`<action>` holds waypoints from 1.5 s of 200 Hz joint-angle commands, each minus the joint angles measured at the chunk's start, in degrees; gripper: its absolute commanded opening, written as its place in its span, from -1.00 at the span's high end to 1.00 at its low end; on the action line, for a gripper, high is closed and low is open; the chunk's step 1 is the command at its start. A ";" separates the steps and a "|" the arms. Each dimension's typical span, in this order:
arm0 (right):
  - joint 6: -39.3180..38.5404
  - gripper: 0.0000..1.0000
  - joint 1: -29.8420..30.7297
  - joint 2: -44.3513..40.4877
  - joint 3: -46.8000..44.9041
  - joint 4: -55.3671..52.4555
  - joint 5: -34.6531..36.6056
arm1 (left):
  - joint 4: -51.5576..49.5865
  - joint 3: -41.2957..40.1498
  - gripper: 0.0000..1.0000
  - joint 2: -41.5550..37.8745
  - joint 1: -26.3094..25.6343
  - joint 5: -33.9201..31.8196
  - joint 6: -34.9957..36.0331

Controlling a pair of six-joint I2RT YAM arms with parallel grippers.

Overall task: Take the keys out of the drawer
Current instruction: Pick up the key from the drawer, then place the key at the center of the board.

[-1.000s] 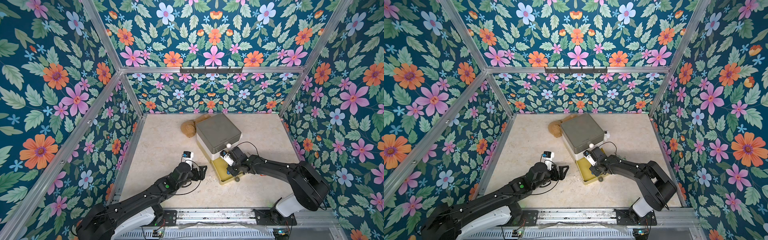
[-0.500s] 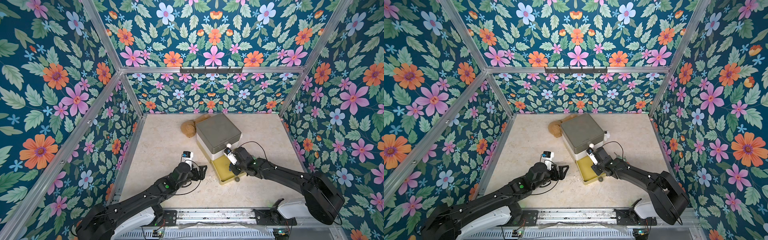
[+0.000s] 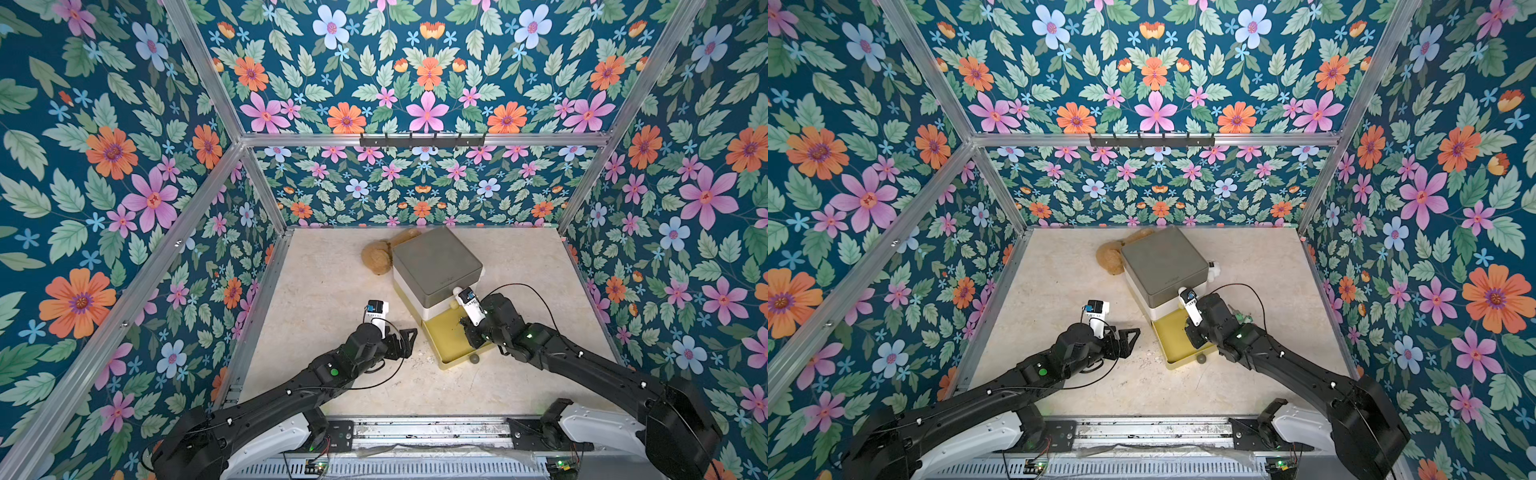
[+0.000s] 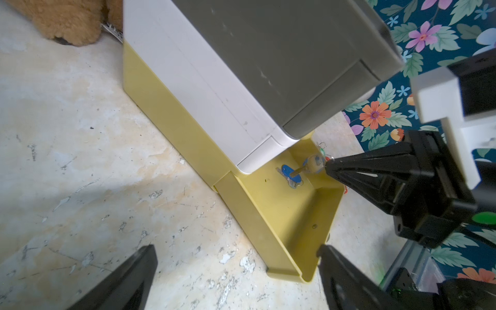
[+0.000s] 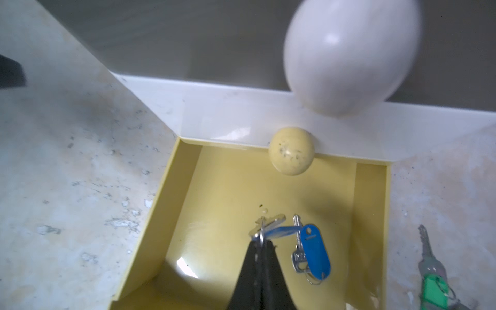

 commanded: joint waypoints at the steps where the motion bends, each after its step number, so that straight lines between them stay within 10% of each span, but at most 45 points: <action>1: 3.85 1.00 0.03 -2.85 -0.16 2.36 -2.25 | 1.35 0.58 -0.99 -0.53 -0.18 0.28 -0.04; 93: 14.08 1.00 0.06 -15.06 -1.02 2.03 -3.05 | 2.59 0.73 -0.99 -2.69 -0.37 1.07 -0.85; 230: 33.68 1.00 -0.77 -21.35 1.86 -8.17 14.94 | 4.77 2.73 -0.99 0.95 -0.71 3.35 -1.91; 300: 46.01 1.00 -28.79 -18.31 2.31 -21.27 -3.70 | 5.94 3.38 -0.99 3.77 -1.32 3.88 -1.63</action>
